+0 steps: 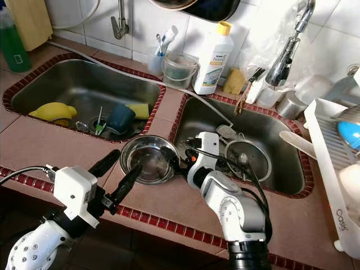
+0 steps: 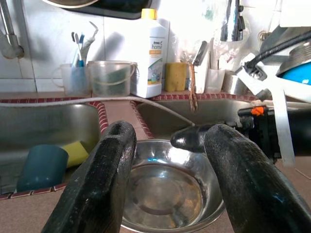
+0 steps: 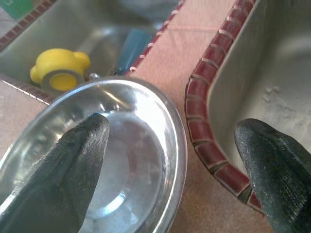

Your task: Kitchen organization

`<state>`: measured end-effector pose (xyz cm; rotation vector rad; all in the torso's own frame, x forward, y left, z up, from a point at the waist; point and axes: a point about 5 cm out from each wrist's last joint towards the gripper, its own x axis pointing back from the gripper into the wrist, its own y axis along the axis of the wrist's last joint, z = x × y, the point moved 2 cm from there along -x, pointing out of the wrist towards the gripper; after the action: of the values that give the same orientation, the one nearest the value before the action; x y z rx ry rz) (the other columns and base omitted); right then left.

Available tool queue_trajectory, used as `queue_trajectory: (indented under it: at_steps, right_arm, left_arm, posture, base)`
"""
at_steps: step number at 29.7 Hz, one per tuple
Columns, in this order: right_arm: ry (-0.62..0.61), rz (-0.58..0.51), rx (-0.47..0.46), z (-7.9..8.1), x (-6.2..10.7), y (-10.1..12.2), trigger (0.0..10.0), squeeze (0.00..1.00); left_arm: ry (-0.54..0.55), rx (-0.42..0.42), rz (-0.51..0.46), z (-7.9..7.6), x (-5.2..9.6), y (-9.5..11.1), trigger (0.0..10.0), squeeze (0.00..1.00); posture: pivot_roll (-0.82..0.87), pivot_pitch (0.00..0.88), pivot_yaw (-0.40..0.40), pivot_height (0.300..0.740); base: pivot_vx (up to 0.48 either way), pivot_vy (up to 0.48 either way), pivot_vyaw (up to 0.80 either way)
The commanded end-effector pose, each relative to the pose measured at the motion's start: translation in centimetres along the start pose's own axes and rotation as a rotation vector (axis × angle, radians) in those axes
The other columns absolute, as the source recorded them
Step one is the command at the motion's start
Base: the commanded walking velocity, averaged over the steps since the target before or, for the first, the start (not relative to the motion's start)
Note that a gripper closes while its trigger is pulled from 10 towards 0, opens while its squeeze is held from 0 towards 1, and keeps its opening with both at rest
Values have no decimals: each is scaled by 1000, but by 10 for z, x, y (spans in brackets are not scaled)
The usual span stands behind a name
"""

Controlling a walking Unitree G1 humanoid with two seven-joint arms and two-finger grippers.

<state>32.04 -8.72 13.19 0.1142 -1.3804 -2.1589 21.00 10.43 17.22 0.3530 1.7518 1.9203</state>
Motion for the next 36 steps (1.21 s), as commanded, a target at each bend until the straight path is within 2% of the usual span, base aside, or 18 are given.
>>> queue_trajectory:
  at_steps: [1,5,7,8,9,10,13,20,25,26,27,28,29,30,36]
  right_arm:
    - [-13,1,0,-3,2,7,10000,0]
    - [-33,53,-22,-4,-1,4,10000,0]
    - [-65,82,2,-7,-2,1,10000,0]
    - [-54,52,13,-7,-2,4,9569,0]
    - [-36,11,23,-6,-2,8,9569,0]
    - [-37,24,15,-6,-3,7,10000,0]
    - [-19,6,4,-3,-5,7,10000,0]
    - [-70,81,-36,-10,-15,-19,10000,0]
    - [-87,81,-47,-12,-16,-22,10000,0]
    - [-98,78,-45,-13,-16,-20,7843,0]
    - [-101,77,-44,-14,-16,-20,7843,0]
    - [-103,69,-46,-14,-16,-19,1922,0]
    - [-110,63,-44,-16,-16,-18,0,0]
    - [-144,79,-24,-20,-16,-19,0,0]
    - [-158,65,-13,-24,-16,-17,0,0]
  left_arm:
    - [-12,4,-6,-4,-2,0,10000,0]
    - [-8,6,-10,-5,-2,1,10000,0]
    - [-4,6,-12,-5,-3,2,10000,0]
    - [-1,6,-13,-4,-3,2,10000,0]
    - [2,6,-13,-4,-3,2,10000,0]
    - [6,7,-14,-4,-3,2,10000,0]
    - [10,8,-15,-4,-4,2,10000,0]
    - [20,10,-22,-3,-5,4,10000,0]
    - [21,10,-24,-4,-6,5,10000,0]
    - [22,13,-25,-3,-6,5,10000,0]
    - [22,13,-25,-3,-6,5,10000,0]
    - [23,13,-24,-3,-6,5,10000,0]
    - [24,12,-24,-3,-6,5,10000,0]
    - [24,12,-24,-3,-6,5,10000,0]
    - [23,13,-28,-3,-8,5,10000,0]
  posture:
    - [-48,92,-193,732]
    - [-48,97,-194,732]
    - [-48,106,-194,732]
    - [-48,110,-194,732]
    - [-48,110,-194,732]
    - [-47,112,-194,732]
    - [-47,118,-193,732]
    - [-44,125,-188,732]
    - [-43,128,-187,732]
    - [-45,129,-187,732]
    - [-45,129,-187,732]
    - [-45,129,-186,732]
    - [-46,128,-186,732]
    - [-46,128,-186,732]
    - [-52,128,-185,732]
  base:
    - [0,0,0]
    - [0,0,0]
    - [0,0,0]
    - [0,0,0]
    - [0,0,0]
    - [0,0,0]
    - [0,0,0]
    - [0,0,0]
    - [0,0,0]
    - [0,0,0]
    - [0,0,0]
    - [0,0,0]
    - [0,0,0]
    - [0,0,0]
    - [0,0,0]
